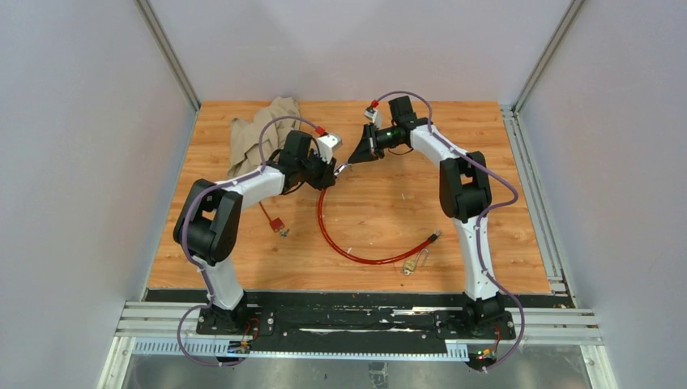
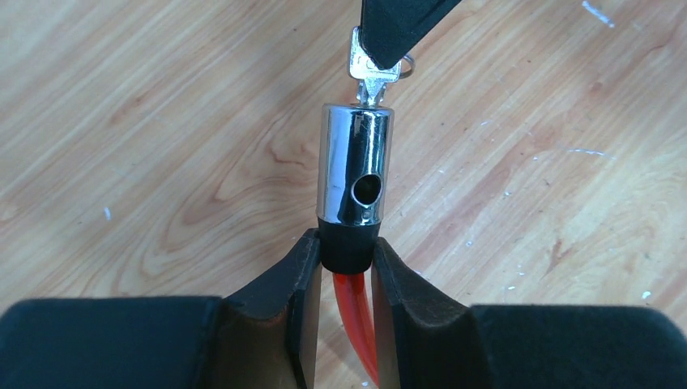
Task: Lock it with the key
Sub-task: Lock the lock.
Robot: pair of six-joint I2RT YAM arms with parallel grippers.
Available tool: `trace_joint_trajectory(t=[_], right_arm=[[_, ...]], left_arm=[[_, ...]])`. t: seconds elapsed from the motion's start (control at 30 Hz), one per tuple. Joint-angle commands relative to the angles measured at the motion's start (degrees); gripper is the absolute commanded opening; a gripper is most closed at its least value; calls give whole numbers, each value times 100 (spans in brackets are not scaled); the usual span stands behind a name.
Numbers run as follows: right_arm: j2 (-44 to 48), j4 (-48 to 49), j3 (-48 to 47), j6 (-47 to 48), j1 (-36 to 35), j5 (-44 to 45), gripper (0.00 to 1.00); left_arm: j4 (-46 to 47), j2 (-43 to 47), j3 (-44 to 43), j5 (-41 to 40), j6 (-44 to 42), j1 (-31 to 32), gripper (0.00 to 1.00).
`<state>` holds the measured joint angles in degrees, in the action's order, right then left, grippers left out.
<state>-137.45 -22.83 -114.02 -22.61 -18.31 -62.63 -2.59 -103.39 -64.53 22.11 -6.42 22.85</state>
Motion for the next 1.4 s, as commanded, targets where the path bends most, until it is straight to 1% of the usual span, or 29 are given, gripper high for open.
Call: trace_joint_trajectory(t=[0.0, 0.17, 0.27, 0.33, 0.43, 0.53, 0.63, 0.77, 0.87, 1.03, 1.2, 1.27, 1.37], right_arm=[[0, -217, -192, -589, 6, 171, 1], [-62, -222, -245, -909, -6, 95, 2], [-73, -224, -303, -1005, -6, 66, 3], [-53, -230, -325, -916, -7, 81, 6], [86, -333, -270, -572, 40, 328, 14], [241, -543, -256, -183, 167, 621, 31], [424, -755, -235, 170, 378, 934, 40], [847, -1103, -2, 705, 658, 1346, 45], [1479, -1169, 812, 1160, 876, 1662, 48], [2780, -1325, 2416, 2124, 1232, 1865, 51], [3772, -2290, 3547, 3885, 1260, 2316, 53], [4036, -2795, 3838, 4636, 1243, 2495, 53], [4330, -3435, 4332, 5925, 1184, 2513, 53]], left_arm=[[350, 345, 163, -1073, -450, 154, 0], [500, 431, 253, -1859, -678, 382, 0], [507, 416, 253, -2055, -716, 430, 0], [543, 421, 278, -2023, -687, 431, 0], [565, 429, 305, -1877, -637, 431, 0], [515, 396, 254, -1800, -619, 431, 0], [496, 366, 205, -1811, -563, 422, 0], [492, 355, 155, -1924, -449, 407, 0], [394, 320, 84, -2019, -302, 355, 0], [373, 269, 22, -2139, -135, 279, 0], [334, 191, -87, -2074, -32, 255, 0], [355, 168, -111, -2088, 2, 255, 0], [419, 142, -134, -2062, 50, 256, 0]])
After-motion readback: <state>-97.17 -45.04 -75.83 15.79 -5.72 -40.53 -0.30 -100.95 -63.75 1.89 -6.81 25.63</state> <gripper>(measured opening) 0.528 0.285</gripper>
